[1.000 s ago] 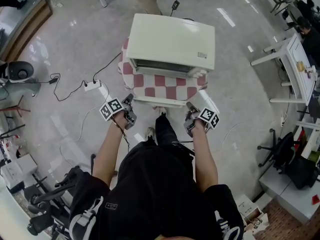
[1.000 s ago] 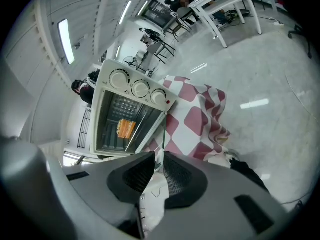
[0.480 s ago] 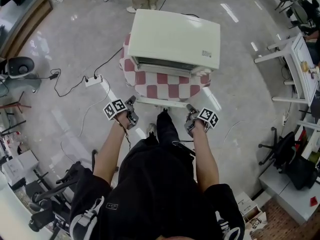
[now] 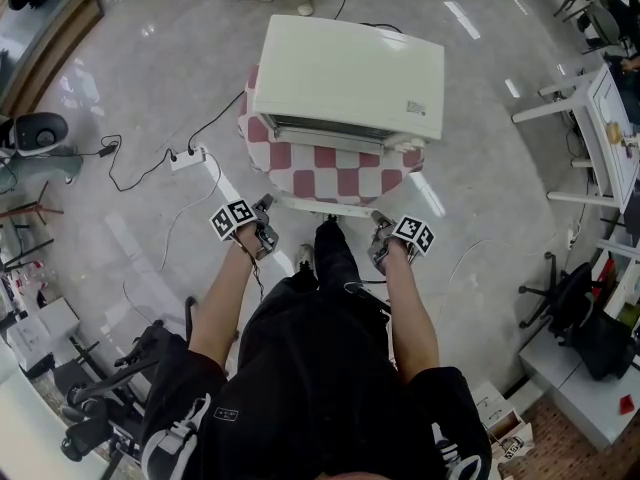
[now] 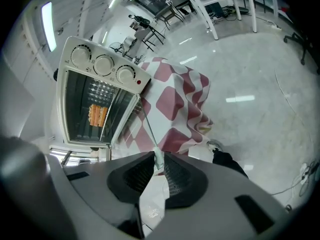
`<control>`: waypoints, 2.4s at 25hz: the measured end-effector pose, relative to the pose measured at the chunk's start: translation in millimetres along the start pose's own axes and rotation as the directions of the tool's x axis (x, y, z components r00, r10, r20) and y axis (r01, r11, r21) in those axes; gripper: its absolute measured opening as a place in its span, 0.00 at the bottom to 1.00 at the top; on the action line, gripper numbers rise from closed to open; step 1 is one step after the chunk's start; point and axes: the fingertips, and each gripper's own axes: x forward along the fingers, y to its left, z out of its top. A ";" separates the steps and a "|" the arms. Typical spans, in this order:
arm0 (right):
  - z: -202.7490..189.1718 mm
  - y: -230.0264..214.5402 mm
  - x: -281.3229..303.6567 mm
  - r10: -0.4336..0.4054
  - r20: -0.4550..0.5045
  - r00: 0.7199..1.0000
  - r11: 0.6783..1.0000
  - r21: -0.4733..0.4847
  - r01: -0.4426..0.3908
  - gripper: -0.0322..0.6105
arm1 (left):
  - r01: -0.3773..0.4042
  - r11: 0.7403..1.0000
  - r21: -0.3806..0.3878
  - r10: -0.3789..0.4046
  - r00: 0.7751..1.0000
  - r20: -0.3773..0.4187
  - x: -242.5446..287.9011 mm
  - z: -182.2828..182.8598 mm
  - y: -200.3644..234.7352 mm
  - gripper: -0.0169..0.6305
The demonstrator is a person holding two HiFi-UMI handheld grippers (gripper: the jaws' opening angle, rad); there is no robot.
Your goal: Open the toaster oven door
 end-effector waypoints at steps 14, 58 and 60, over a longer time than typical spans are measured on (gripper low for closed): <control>4.1 -5.8 4.0 -0.035 0.002 0.999 0.998 -0.054 0.035 0.20 | -0.040 0.998 0.055 0.040 0.999 0.002 5.6 0.1 5.5 0.19; -52.5 262.2 -182.9 0.421 0.380 0.824 0.433 -0.882 0.186 0.09 | -0.074 0.395 0.916 -0.580 0.753 0.311 -225.1 -50.5 -275.2 0.04; -53.1 262.0 -184.1 0.421 0.382 0.823 0.430 -0.883 0.190 0.09 | -0.075 0.397 0.915 -0.581 0.751 0.314 -226.0 -51.5 -275.3 0.04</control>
